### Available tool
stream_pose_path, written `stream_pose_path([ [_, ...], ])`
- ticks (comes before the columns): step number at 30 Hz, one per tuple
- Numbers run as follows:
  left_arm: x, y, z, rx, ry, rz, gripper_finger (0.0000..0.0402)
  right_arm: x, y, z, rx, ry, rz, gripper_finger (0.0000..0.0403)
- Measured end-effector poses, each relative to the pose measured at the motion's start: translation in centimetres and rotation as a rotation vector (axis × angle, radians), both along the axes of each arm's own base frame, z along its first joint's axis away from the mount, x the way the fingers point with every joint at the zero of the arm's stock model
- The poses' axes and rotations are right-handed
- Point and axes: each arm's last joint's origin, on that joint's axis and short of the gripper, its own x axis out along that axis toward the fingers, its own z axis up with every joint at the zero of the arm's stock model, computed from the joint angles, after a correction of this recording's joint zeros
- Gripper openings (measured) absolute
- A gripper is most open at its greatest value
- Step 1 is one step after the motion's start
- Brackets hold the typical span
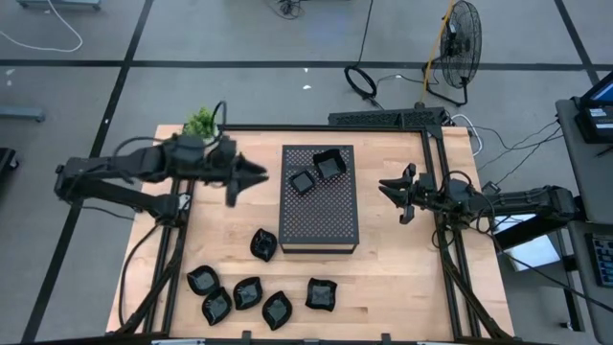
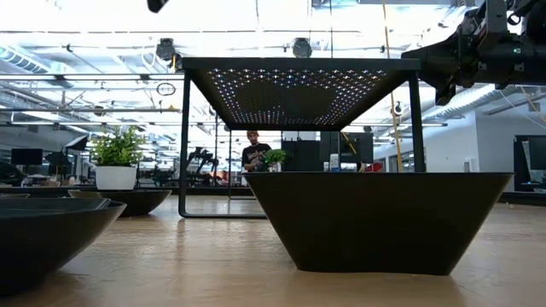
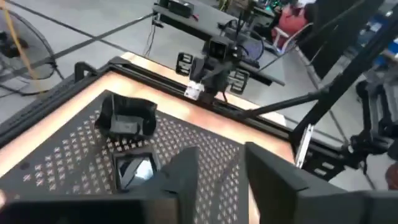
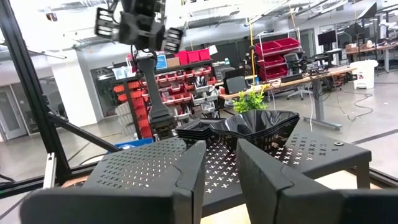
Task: Pick & Place Mini shaped plates
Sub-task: Stack the black distorted square plate on top of the black distorted square plates on the shelf
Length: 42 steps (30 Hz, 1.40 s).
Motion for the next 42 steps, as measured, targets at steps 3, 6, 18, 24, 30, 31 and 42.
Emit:
stream_pose_path([
  [3,-1.4,-1.3,-0.4,0.039,0.075,0.078,0.0177,0.0,0.0,0.0,-0.011,0.003,-0.003,0.0078],
  [6,-2.8,-2.3,-1.3,0.082,0.170,0.216,0.0204,0.0,0.0,0.0,-0.012,0.001,-0.003,0.0078],
  [18,-5.0,-6.0,-8.6,0.184,0.239,0.362,0.0199,0.0,0.0,0.1,-0.013,-0.007,0.003,0.0078],
  [24,-7.5,-6.7,-12.7,0.128,0.187,0.322,0.0211,0.0,1.1,0.7,-0.010,-0.071,0.254,0.0089],
  [30,-8.7,-7.2,-15.2,0.072,0.034,0.160,0.0220,1.1,5.0,3.1,-0.028,-0.050,0.542,0.0149],
  [31,-8.9,-7.2,-15.6,0.078,0.015,0.144,0.0219,1.5,6.2,3.9,-0.054,-0.044,0.574,0.0160],
  [42,-9.2,-6.9,-16.2,0.108,-0.051,0.175,0.0187,10.6,22.2,10.9,-0.292,0.557,0.425,0.0215],
])
